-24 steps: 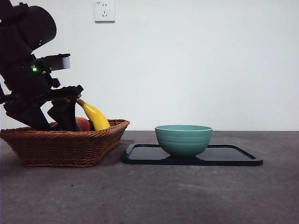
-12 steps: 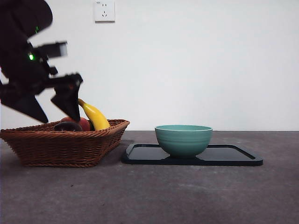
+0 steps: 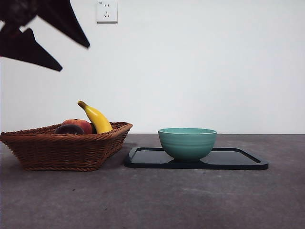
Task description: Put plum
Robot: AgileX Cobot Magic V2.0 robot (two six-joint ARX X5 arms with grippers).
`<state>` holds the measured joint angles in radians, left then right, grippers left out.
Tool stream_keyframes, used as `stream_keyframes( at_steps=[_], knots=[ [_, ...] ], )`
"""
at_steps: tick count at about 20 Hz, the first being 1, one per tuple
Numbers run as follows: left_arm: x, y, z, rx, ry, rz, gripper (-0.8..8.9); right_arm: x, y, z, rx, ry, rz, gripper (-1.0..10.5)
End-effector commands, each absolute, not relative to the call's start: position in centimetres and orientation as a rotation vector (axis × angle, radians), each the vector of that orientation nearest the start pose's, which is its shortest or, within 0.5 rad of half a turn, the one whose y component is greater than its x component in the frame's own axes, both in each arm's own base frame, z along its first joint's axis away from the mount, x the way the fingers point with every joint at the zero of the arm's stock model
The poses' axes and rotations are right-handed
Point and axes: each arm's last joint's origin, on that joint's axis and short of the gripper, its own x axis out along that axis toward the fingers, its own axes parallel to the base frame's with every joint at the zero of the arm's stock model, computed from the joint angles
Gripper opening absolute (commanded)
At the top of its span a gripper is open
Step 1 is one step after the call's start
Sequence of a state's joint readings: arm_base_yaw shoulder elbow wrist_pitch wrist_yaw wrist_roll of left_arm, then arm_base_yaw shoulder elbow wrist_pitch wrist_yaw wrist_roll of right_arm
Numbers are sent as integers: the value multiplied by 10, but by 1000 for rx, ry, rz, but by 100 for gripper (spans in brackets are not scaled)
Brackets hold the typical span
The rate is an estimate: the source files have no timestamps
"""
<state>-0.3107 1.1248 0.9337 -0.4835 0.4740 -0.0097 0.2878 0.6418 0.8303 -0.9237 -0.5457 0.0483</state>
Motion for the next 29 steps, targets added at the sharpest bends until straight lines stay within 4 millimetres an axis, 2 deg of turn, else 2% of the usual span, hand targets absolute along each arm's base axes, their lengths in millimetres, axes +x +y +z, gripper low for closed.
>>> stream_keyframes(
  at_steps=[1,6,9,24,29],
  knots=[
    [203,-82,303,-90,714,-806,437,99,45,307,123,750,784,171],
    [172,-75,308,-127,805,-921,436,99,45,307,123,750,784,171],
    [160,-71,307,-99,841,-946,436,99,45,307,123,750,784,171],
    [158,-70,307,-94,843,-948,436,99,45,307,163,762,768,171],
    [158,-70,307,-94,844,-948,436,122,50,317,271,722,669,172]
  ],
)
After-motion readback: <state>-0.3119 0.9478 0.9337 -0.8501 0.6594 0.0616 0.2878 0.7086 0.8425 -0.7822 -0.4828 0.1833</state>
